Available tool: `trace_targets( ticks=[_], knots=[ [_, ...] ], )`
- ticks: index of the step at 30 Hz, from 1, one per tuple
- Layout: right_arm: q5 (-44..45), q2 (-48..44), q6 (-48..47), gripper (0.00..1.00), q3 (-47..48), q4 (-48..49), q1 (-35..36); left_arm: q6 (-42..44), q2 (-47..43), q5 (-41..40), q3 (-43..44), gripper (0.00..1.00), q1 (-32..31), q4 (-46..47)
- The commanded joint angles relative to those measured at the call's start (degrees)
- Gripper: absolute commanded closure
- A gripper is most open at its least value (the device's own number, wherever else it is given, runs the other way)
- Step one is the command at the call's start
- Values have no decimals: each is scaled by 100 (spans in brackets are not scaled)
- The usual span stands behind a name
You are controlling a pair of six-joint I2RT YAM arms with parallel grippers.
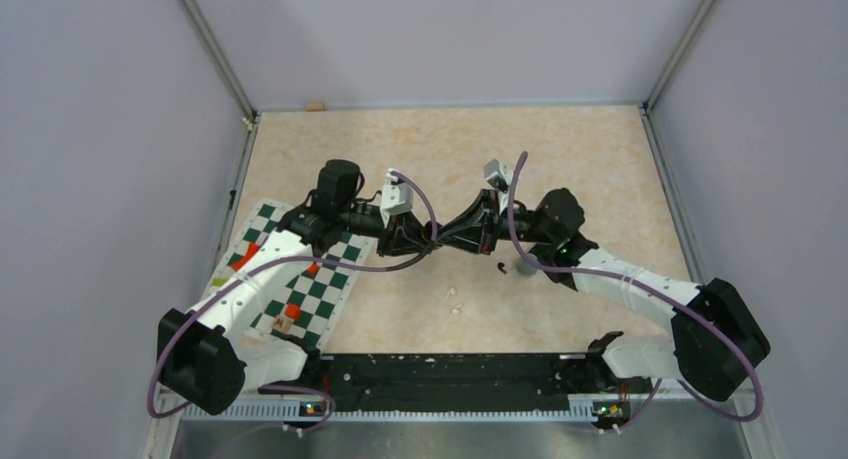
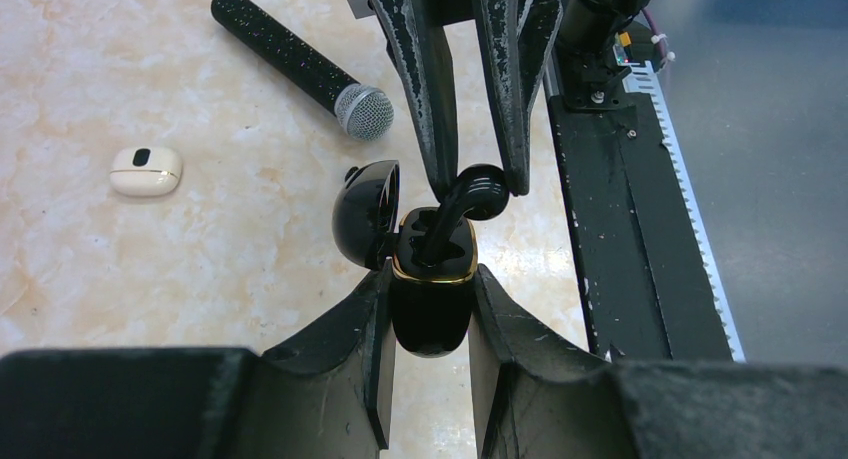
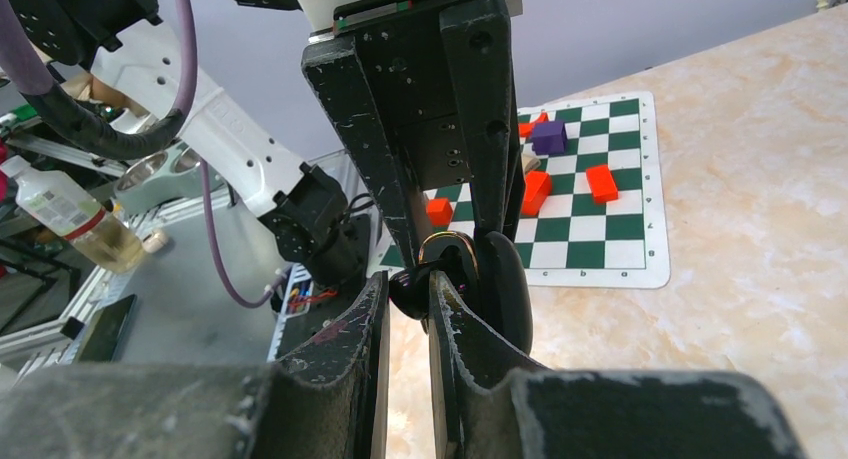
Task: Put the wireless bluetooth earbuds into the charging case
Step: Place the earbud in the charging case.
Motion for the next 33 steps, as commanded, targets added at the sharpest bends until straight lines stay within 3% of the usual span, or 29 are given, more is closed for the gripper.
trace_targets(
  ticks=[1,14,33],
  knots=[
    [103,123,-145,91,301,52,119,35,-88,260,-12,100,-32,172],
    [320,168,-334,90,363,-258,172,222,-171,304,20,100,-42,11],
    [1018,104,-508,80,523,-715,182,283,-219,417,54,100,-35,-99]
  ],
)
